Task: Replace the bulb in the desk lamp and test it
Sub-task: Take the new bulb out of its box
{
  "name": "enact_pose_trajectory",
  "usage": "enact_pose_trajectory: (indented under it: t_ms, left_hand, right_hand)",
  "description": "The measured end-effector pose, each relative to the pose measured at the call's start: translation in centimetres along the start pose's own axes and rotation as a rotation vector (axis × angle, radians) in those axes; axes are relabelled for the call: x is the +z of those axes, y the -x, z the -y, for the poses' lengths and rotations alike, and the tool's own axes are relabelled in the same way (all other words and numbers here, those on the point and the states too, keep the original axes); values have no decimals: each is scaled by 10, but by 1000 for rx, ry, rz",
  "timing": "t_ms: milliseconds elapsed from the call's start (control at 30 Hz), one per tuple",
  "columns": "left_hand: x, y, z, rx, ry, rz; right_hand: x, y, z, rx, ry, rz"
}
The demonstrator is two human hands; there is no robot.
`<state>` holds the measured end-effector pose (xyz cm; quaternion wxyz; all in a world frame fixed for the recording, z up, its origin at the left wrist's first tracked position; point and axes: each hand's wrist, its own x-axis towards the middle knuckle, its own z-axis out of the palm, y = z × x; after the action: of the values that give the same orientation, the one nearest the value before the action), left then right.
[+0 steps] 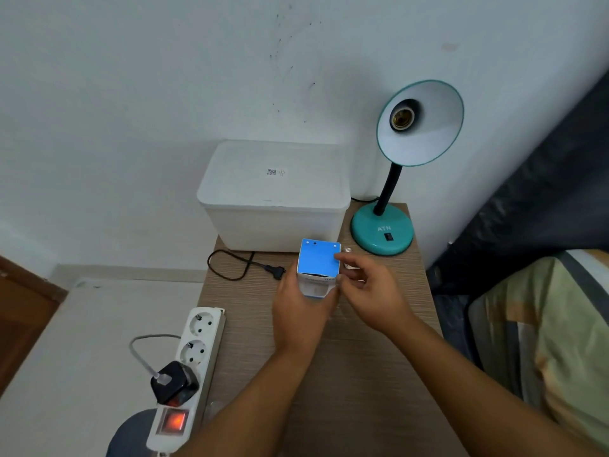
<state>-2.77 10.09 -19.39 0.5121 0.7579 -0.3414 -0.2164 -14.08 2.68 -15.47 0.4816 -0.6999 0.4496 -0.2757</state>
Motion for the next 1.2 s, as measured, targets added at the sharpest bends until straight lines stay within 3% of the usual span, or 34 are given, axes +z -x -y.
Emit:
enact_pose_trajectory:
  t_ms: [200,767,1000,1200]
  left_hand:
    - [5,-1,-10,-40,-80,-106]
    - [4,3,-5,-19,-130,-102]
    - [4,2,-6,-28,-167,-98]
    - [7,2,-8,-38,-183,-111]
  right_hand:
    - [-3,-7,3,-7,106,-7]
    - [-10,-25,20,-208,682,114]
    - [-6,-18,17,-452,965,45]
    - [-5,-14,13,-542,1035,-36]
